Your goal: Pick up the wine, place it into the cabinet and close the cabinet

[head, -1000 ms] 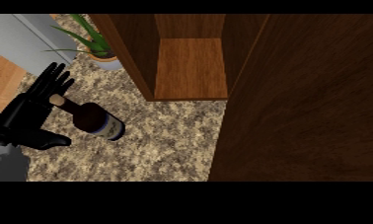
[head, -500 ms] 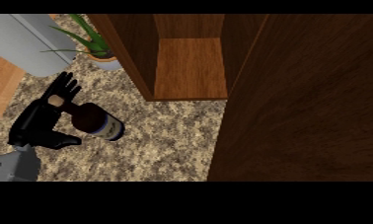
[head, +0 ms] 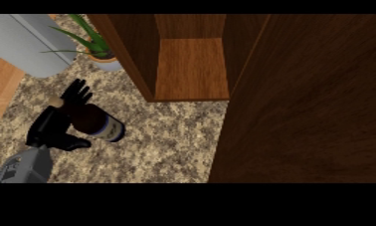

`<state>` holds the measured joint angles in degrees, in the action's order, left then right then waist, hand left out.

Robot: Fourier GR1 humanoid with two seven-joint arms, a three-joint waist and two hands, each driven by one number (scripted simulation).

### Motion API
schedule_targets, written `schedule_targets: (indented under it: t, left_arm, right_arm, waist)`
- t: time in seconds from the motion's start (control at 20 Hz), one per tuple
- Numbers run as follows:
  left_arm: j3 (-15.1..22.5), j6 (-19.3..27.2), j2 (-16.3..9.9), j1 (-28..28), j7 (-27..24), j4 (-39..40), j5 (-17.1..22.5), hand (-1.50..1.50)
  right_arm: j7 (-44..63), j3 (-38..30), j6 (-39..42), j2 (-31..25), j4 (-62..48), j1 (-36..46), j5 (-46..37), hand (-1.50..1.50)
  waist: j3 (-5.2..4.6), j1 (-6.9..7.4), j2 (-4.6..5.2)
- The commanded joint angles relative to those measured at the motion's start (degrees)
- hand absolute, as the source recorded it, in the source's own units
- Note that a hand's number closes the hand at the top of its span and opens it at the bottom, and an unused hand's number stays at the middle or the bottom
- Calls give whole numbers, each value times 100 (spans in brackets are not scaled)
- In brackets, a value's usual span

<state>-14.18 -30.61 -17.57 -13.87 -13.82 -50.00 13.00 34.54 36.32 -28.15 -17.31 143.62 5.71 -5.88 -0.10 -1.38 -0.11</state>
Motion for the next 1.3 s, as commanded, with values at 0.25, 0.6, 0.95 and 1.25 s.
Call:
schedule_targets:
  t: [0.25,0.6,0.95,1.25]
  left_arm:
    - [113,-422,189,-121,-511,805,-104,-150]
    - [119,-574,44,-431,-1025,1311,-311,-150]
    - [5,-302,369,-778,-1240,1947,-283,150]
    - [160,-325,304,-611,-1589,1710,-462,150]
  right_arm:
    - [94,302,-15,-356,1120,-566,-576,-150]
    - [296,517,-248,-227,845,-296,-853,-150]
    - [584,417,-342,-307,983,30,-867,-150]
    - [260,418,-326,-505,914,-332,-761,-150]
  waist:
    - [4,19,-6]
    - [2,31,-3]
    - [-10,-4,-2]
    - [4,53,-7]
